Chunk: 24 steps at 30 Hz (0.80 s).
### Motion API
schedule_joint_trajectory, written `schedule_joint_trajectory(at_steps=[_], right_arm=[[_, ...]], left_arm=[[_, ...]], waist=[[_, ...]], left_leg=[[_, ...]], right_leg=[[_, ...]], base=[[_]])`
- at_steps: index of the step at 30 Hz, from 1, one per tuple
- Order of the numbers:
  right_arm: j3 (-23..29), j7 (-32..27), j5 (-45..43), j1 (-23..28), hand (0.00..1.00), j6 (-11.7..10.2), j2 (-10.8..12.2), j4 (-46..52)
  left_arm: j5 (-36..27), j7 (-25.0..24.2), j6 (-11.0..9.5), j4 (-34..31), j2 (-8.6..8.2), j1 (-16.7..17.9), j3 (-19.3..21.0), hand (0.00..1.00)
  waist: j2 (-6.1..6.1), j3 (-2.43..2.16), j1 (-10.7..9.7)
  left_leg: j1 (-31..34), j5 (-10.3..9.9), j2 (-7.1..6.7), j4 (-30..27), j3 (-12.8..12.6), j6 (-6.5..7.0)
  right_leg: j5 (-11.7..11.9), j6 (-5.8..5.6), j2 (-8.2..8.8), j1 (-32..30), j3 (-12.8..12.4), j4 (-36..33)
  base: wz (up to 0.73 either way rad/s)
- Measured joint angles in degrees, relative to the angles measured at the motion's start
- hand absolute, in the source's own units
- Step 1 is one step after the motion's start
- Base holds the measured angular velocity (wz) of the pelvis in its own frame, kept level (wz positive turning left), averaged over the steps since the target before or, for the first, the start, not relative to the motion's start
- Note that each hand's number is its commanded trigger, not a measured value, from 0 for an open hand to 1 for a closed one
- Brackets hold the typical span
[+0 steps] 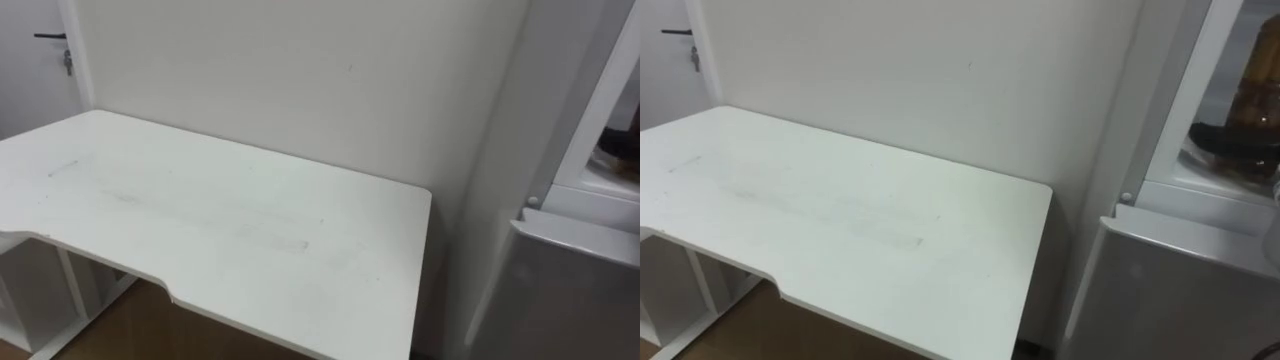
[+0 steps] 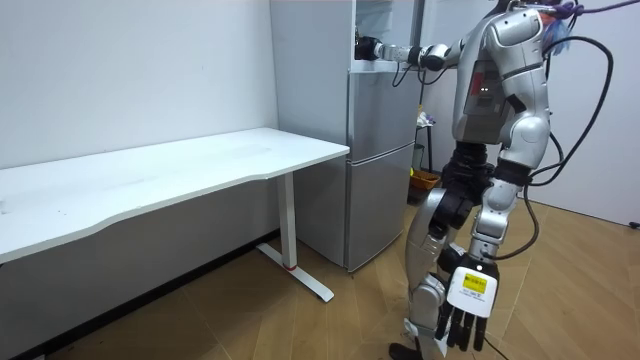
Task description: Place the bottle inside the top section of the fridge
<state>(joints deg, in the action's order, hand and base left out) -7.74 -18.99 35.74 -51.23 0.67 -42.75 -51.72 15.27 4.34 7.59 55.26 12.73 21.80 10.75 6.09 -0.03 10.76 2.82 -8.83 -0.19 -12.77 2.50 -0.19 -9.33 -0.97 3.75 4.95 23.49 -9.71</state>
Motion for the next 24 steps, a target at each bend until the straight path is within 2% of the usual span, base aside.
schedule_joint_trajectory(at_steps=[8,24], right_arm=[[0.07,1.54,0.05,-0.01,0.00,0.01,0.01,0.60],[0.08,1.99,0.16,0.02,0.00,0.18,0.02,0.72]], left_arm=[[-0.07,-1.30,-0.23,-0.33,0.01,-1.07,-0.28,0.00],[-0.04,-1.30,-0.71,-1.23,0.03,-1.09,-0.18,0.00]], waist=[[0.11,0.05,-1.07],[0.83,0.19,-1.46]], left_leg=[[0.02,-0.02,-0.15,0.06,0.01,0.04],[-0.58,-0.02,-0.15,0.30,-0.70,0.10]], right_leg=[[0.00,0.00,0.13,0.02,0.04,0.03],[0.00,0.00,0.16,-0.08,-1.25,0.03]], base=[[0.00],[-0.01]])
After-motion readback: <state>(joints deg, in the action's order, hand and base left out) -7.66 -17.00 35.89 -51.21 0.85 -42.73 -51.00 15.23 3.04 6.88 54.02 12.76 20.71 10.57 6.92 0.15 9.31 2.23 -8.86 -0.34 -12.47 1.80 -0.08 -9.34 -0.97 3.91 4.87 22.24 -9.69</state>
